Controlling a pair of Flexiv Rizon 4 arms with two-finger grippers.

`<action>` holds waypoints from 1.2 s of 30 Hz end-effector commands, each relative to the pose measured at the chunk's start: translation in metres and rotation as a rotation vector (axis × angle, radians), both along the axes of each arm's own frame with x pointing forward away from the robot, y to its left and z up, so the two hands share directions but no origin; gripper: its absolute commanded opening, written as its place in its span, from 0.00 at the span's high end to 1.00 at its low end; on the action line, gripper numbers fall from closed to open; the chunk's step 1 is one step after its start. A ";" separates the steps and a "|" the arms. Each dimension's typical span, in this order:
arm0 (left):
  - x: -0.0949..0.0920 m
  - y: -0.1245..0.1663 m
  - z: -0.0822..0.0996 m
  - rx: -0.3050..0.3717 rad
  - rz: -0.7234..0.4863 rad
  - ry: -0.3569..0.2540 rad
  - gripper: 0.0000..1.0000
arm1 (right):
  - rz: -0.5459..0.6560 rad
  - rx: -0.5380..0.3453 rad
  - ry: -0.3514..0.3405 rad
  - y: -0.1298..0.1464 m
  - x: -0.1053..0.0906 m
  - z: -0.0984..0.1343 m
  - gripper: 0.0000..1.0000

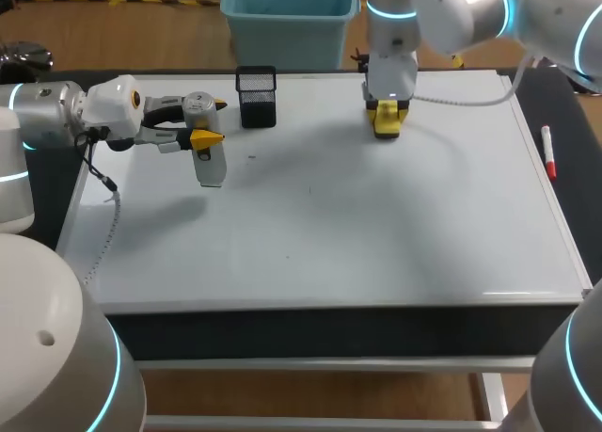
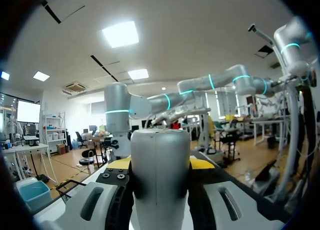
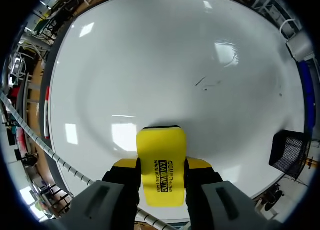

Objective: Pick up the inspection probe, press it on each red-marked spot on the whiteboard one by one, put down the probe, pick up the eraser, and wipe off all the red marks.

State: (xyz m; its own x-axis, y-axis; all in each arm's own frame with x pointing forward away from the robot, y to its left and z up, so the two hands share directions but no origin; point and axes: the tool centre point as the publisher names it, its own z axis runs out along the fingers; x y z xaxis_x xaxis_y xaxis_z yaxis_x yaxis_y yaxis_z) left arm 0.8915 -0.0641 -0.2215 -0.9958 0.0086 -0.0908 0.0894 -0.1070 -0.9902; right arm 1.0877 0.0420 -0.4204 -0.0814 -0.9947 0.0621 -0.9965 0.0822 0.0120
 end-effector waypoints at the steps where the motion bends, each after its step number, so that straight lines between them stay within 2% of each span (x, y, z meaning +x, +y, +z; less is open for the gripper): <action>1: 0.000 0.000 0.001 -0.001 0.000 -0.001 1.00 | -0.002 -0.006 0.003 0.000 0.006 -0.003 1.00; 6: 0.000 0.000 0.001 -0.001 0.000 -0.001 1.00 | 0.001 -0.012 0.005 0.001 0.007 -0.005 1.00; 7: 0.000 0.000 0.001 -0.001 0.000 -0.001 1.00 | 0.002 -0.012 0.006 0.001 0.007 -0.005 0.68; 8: 0.000 0.000 0.001 -0.001 0.000 -0.001 1.00 | 0.002 -0.012 0.007 0.001 0.007 -0.005 0.53; 9: 0.000 0.000 0.001 -0.001 0.000 -0.001 1.00 | 0.003 -0.011 0.008 0.001 0.007 -0.005 0.00; 16: 0.000 0.000 0.001 -0.001 0.000 -0.001 1.00 | -0.030 -0.003 -0.005 -0.004 0.007 0.003 0.00; 19: 0.000 0.000 0.001 -0.001 0.000 -0.001 1.00 | -0.066 0.049 -0.013 -0.009 0.006 0.011 0.00; 24: 0.000 0.000 0.001 -0.001 0.000 -0.001 1.00 | -0.163 0.146 -0.012 -0.024 0.004 0.030 0.00; 27: 0.000 0.000 0.001 -0.001 0.000 -0.001 1.00 | -0.235 0.150 0.002 -0.034 0.005 0.041 0.00; 32: 0.000 0.000 0.001 -0.001 0.000 -0.001 1.00 | -0.344 0.216 0.007 -0.051 0.006 0.060 0.00; 34: 0.000 0.000 0.001 -0.001 0.000 -0.001 1.00 | -0.414 0.191 0.036 -0.058 0.008 0.065 0.00; 36: 0.000 0.000 0.001 -0.001 0.000 -0.001 1.00 | -0.458 0.238 0.062 -0.064 0.010 0.070 0.00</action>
